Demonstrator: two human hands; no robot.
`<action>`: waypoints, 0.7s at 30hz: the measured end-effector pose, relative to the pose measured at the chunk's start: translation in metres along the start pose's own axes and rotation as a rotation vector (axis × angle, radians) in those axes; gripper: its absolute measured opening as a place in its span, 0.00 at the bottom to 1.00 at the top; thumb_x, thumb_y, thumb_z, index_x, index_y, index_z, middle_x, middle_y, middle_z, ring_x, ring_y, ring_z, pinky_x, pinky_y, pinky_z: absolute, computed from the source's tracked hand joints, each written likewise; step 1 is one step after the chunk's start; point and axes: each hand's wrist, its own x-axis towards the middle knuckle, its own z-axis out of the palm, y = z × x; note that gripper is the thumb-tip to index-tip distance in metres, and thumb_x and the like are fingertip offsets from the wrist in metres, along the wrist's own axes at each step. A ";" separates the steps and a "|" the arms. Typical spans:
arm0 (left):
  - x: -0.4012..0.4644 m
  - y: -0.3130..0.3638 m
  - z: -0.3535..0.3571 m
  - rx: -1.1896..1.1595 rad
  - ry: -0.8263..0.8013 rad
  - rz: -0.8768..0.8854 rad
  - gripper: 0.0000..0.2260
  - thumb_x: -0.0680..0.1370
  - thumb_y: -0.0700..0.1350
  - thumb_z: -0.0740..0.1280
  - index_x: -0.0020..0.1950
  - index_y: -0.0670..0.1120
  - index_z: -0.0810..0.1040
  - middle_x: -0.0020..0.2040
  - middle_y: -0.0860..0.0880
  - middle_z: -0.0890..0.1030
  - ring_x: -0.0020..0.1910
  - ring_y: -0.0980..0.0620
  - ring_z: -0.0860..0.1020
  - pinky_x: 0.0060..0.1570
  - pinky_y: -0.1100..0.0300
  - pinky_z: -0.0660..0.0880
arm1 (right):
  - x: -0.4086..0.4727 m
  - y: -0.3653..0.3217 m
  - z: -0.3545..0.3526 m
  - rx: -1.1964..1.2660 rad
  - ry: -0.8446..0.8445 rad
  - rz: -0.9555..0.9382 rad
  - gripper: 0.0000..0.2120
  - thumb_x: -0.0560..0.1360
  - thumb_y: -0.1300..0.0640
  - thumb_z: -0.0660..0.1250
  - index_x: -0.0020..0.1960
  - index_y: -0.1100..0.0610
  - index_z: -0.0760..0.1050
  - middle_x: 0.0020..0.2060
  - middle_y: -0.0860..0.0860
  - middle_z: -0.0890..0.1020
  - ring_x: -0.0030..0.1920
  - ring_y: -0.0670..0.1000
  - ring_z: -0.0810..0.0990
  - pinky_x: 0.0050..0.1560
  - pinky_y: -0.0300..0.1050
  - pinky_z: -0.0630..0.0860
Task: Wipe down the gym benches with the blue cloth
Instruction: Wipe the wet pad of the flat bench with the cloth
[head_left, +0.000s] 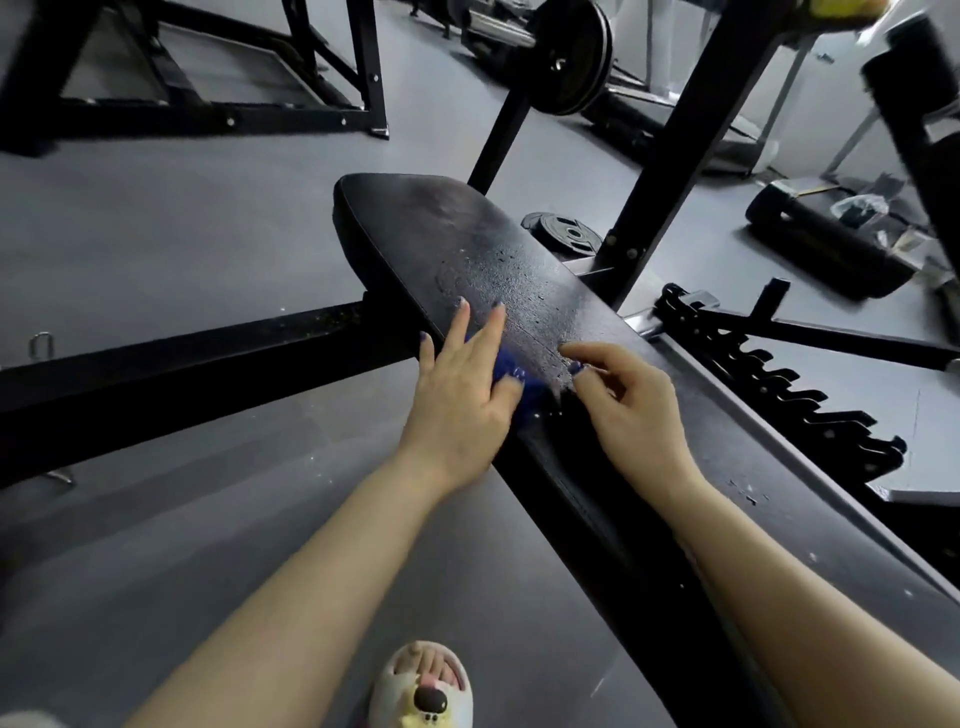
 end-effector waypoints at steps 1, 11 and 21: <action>0.004 0.007 -0.011 -0.147 -0.101 -0.107 0.28 0.81 0.50 0.52 0.80 0.50 0.49 0.77 0.56 0.60 0.73 0.65 0.39 0.71 0.53 0.32 | -0.003 -0.005 0.002 -0.008 -0.005 -0.037 0.15 0.75 0.67 0.63 0.55 0.52 0.81 0.50 0.45 0.84 0.52 0.41 0.81 0.53 0.32 0.72; 0.013 0.011 -0.040 -0.709 -0.315 -0.421 0.34 0.77 0.69 0.40 0.79 0.54 0.52 0.48 0.65 0.79 0.46 0.67 0.79 0.55 0.61 0.71 | -0.023 -0.030 0.034 -0.219 -0.047 -0.281 0.11 0.75 0.60 0.64 0.56 0.56 0.81 0.55 0.47 0.81 0.56 0.47 0.79 0.58 0.39 0.73; 0.062 -0.030 -0.082 -0.259 -0.377 -0.087 0.19 0.83 0.52 0.56 0.75 0.54 0.65 0.74 0.57 0.63 0.74 0.63 0.54 0.70 0.65 0.54 | -0.011 -0.038 0.066 -0.700 -0.006 -0.341 0.20 0.70 0.45 0.66 0.55 0.59 0.75 0.54 0.54 0.73 0.51 0.57 0.72 0.49 0.51 0.76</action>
